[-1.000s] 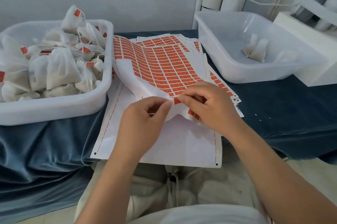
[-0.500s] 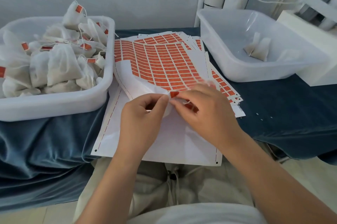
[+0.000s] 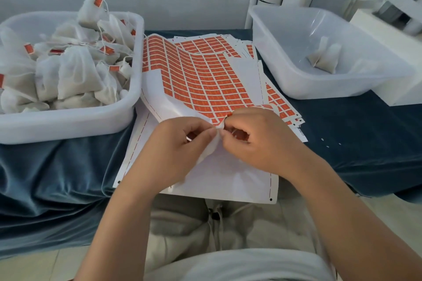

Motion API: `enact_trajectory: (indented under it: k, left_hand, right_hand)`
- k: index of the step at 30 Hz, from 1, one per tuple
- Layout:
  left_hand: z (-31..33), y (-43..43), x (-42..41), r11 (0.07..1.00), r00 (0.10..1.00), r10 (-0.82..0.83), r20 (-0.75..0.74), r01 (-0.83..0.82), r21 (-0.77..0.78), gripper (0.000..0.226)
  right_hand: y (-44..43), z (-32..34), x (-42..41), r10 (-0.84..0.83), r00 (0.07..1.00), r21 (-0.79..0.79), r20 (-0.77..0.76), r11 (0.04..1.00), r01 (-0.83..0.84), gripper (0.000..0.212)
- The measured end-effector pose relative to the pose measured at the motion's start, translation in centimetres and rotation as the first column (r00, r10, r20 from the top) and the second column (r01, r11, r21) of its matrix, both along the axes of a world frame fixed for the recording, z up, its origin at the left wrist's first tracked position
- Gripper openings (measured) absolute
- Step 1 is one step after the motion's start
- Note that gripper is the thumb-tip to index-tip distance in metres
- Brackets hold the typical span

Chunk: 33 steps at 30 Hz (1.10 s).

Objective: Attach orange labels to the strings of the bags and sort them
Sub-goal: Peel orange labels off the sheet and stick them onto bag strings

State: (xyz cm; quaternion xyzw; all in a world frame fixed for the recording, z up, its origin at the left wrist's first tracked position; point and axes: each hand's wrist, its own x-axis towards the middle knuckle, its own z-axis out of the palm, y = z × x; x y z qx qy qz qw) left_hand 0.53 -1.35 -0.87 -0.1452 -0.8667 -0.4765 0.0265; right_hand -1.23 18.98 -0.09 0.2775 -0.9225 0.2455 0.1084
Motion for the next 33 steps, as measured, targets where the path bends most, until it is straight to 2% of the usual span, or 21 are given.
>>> enact_trajectory:
  k: [5,10,13,17,21,22,24,26,27,29,31,33]
  left_hand:
    - [-0.2,0.3,0.1,0.999,0.999,0.037,0.029,-0.038,0.011,0.020]
    - [-0.4,0.7,0.3,0.985,0.984,0.173,-0.044,-0.172,0.022,0.020]
    - [-0.6,0.2,-0.1,0.968,0.965,0.249,-0.079,-0.251,-0.008,0.019]
    - [-0.8,-0.2,-0.5,0.933,0.930,0.341,-0.136,-0.353,-0.075,0.020]
    - [-1.3,-0.2,-0.8,0.898,0.904,0.368,-0.218,-0.406,-0.167,0.012]
    - [-1.3,-0.2,-0.8,0.889,0.898,0.380,-0.222,-0.421,-0.181,0.013]
    - [-1.2,0.0,-0.8,0.861,0.873,0.417,-0.255,-0.469,-0.197,0.031]
    - [-0.8,0.6,-0.5,0.874,0.860,0.413,-0.299,-0.467,-0.135,0.032]
    - [-0.6,1.0,-0.2,0.911,0.885,0.383,-0.263,-0.409,-0.050,0.028]
    - [-0.3,2.1,0.4,0.945,0.965,0.261,-0.011,-0.254,0.208,0.036]
    - [-0.2,2.9,0.6,0.888,0.965,0.142,0.220,-0.222,0.402,0.039]
    - [-0.3,3.3,0.6,0.846,0.949,0.088,0.303,-0.232,0.480,0.030]
  right_hand:
    - [0.6,-0.2,-0.1,0.000,1.000,0.042,0.021,0.999,-0.001,0.032]
    - [0.4,-0.2,0.0,-0.080,0.996,0.001,0.046,0.997,0.080,0.037]
    - [1.0,0.5,-0.1,-0.074,0.977,-0.083,0.201,0.992,0.093,0.034]
    - [2.6,2.0,-0.3,-0.047,0.908,-0.176,0.417,0.976,0.131,0.029]
    - [4.1,3.4,-0.2,-0.030,0.875,-0.307,0.484,0.930,0.202,0.034]
    - [4.4,3.7,-0.2,-0.031,0.874,-0.354,0.485,0.907,0.228,0.033]
    - [4.8,4.0,-0.2,-0.046,0.870,-0.431,0.490,0.855,0.288,0.034]
    - [4.5,3.9,-0.2,-0.056,0.868,-0.444,0.494,0.842,0.307,0.034]
    - [4.1,3.7,-0.1,-0.054,0.865,-0.428,0.499,0.852,0.300,0.034]
    - [3.2,3.4,0.1,-0.021,0.857,-0.400,0.515,0.879,0.261,0.033]
    - [2.3,3.0,0.1,0.033,0.851,-0.400,0.524,0.892,0.212,0.036]
    - [1.8,2.5,0.0,0.065,0.851,-0.399,0.521,0.900,0.175,0.041]
